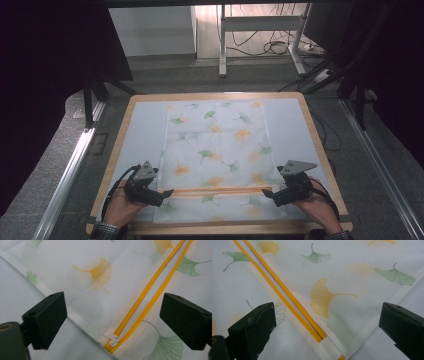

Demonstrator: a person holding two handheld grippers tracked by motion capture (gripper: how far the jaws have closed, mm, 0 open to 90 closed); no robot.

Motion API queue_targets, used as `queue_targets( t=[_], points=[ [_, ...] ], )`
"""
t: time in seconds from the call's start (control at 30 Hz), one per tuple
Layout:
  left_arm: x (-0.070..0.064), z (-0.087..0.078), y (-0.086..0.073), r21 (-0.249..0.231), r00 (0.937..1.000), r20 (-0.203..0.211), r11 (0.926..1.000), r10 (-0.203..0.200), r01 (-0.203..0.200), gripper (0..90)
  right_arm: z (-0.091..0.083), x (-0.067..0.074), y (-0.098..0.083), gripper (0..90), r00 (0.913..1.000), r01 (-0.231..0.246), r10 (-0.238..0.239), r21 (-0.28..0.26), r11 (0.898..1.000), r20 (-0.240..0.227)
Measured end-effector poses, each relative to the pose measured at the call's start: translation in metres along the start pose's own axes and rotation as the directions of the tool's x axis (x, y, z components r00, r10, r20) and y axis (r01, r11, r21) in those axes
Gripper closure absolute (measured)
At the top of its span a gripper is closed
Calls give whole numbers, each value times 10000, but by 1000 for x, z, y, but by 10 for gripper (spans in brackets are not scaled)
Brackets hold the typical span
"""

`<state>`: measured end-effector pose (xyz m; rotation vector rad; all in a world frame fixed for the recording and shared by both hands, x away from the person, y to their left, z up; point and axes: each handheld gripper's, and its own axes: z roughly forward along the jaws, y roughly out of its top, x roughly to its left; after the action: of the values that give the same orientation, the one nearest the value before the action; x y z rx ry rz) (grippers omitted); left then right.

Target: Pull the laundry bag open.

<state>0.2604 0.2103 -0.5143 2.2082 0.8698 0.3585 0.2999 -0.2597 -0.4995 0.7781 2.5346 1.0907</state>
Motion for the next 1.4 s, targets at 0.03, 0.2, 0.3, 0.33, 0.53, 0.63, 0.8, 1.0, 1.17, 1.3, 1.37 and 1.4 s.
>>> queue_targets(
  t=[0.03,0.2,0.3,0.33,0.53,0.63,0.8,1.0,1.17,1.3,1.37,1.4],
  points=[
    [-1,-1,1,-46,10000,8,10000,-13,13,57,-1,0,0,6,10000,17,-17,-39,10000,21],
    [-2,-2,2,-14,9999,-119,10000,28,-28,42,-5,-1,2,2,10000,-33,34,-199,9998,42],
    [-3,-3,3,24,9999,-165,10000,43,-43,38,-8,-1,3,3,9997,-257,255,-357,9990,-54],
    [-3,-4,3,9,9999,-156,10000,31,-31,35,-8,-1,4,3,9996,-264,262,-392,9989,-45],
    [-5,-9,6,-155,9997,-231,9999,10,-14,29,-13,2,7,3,9993,-382,383,-614,9974,11],
    [-7,-11,7,-264,9996,-278,9997,9,-16,19,-15,5,10,3,9990,-448,447,-741,9962,-22],
    [-10,-14,7,-358,9995,-299,9993,61,-72,13,-17,10,13,3,9991,-419,416,-802,9959,-51],
    [-15,-19,8,-523,9996,-230,9985,146,-157,15,-19,18,17,0,9997,-251,247,-960,9951,-59],
    [-19,-21,7,-507,9989,-367,9982,291,-310,12,-18,24,19,0,9998,-174,172,-931,9955,-36],
    [-21,-22,3,-536,9987,-388,9980,327,-347,6,-18,27,20,0,9999,-147,145,-928,9956,-27],
    [-22,-22,1,-539,9987,-396,9980,315,-336,4,-18,28,20,0,9999,-157,155,-942,9954,-25],
    [-22,-23,0,-535,9987,-406,9980,318,-340,3,-17,29,20,0,9999,-168,166,-950,9953,-22]
  ],
)
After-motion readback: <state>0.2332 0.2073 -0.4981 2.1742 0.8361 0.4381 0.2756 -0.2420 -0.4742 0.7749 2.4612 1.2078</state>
